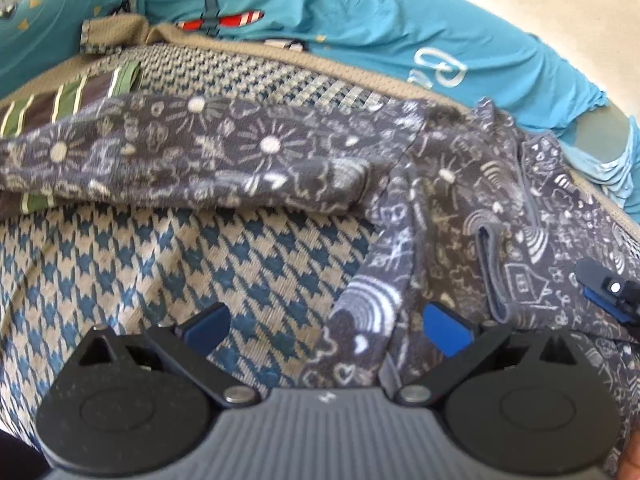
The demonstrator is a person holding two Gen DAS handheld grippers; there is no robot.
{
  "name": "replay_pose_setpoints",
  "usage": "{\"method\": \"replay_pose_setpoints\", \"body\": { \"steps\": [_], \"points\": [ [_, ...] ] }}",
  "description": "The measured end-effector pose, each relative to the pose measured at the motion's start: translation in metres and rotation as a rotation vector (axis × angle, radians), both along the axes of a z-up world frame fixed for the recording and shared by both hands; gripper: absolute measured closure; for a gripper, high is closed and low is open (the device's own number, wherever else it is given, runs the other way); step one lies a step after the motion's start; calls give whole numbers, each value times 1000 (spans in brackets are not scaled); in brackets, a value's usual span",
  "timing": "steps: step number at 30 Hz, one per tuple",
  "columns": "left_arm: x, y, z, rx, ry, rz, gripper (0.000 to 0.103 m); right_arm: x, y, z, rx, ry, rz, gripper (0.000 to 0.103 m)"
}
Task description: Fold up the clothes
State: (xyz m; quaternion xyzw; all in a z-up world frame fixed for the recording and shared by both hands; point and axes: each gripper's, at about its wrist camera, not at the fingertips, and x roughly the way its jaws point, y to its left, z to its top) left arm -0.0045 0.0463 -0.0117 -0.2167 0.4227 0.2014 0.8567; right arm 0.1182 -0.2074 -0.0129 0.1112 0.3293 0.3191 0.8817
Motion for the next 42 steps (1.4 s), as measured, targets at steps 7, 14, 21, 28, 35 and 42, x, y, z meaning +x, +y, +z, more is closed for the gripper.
{"method": "replay_pose_setpoints", "body": {
  "steps": [7,14,21,28,35,42],
  "points": [
    [8,-8,-7,60,61,-31,0,4,16,-21,-91,97,-39,63],
    [13,-17,-10,124,78,-46,0,0,26,-22,-139,67,-28,55],
    [14,-21,-13,161,70,-52,0,-6,36,-23,-190,34,-17,46],
    [11,-25,-17,196,35,-52,0,-13,55,-25,-264,-17,10,25],
    [5,-24,-16,206,-1,-71,0,-19,65,-30,-305,-62,42,13],
    [-18,-12,-5,152,-45,-58,0,-24,68,-31,-330,-89,68,10]
  ]
}}
